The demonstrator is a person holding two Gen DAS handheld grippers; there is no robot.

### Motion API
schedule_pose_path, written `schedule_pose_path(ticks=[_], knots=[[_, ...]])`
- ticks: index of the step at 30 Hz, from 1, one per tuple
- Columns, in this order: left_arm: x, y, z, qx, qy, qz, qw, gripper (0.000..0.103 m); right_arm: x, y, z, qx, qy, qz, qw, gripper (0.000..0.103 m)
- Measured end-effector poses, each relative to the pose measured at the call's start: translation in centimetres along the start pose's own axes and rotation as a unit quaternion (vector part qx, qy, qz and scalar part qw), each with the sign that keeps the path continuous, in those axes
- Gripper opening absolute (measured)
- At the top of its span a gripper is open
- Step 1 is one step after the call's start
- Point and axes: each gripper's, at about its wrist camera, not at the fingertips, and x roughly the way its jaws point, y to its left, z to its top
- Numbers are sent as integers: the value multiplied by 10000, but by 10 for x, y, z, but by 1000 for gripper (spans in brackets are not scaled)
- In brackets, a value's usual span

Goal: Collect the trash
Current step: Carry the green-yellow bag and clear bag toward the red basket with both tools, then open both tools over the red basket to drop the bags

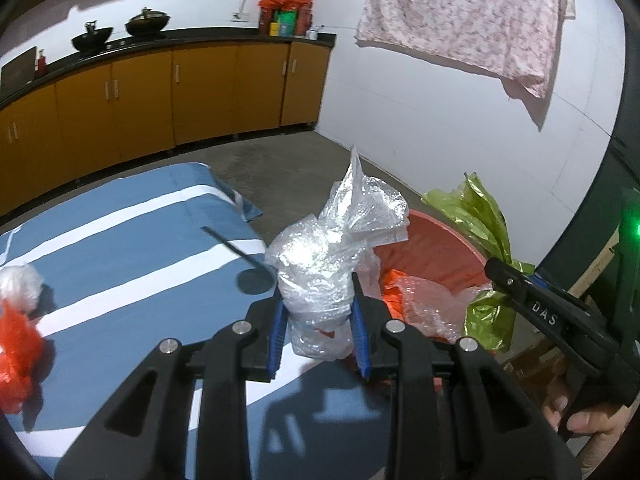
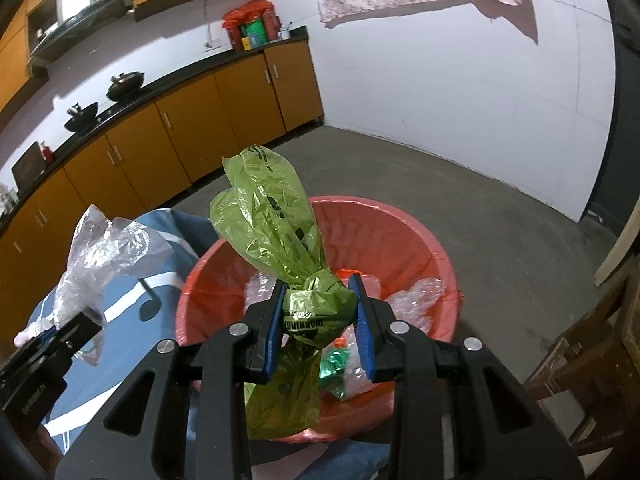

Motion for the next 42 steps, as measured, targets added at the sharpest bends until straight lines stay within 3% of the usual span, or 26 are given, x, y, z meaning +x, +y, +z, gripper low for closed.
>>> schedule_pose_path(ticks=[21,24,28,35,42], knots=[[65,-39,11,93,391,-587,9975,29,21,-24,11,369,12,-70,9993,32],[69,-40,10,122,425,-642,9970,34,22,-21,11,373,19,5,9993,33],[70,-38,11,93,418,-594,9973,46,22,-26,12,417,-9,69,9991,47],[62,-14,8,-127,400,-321,9986,51,18,-25,9,376,-23,33,9993,48],[30,16,0,-225,201,67,9995,60,9,-14,5,271,-61,5,9996,56]])
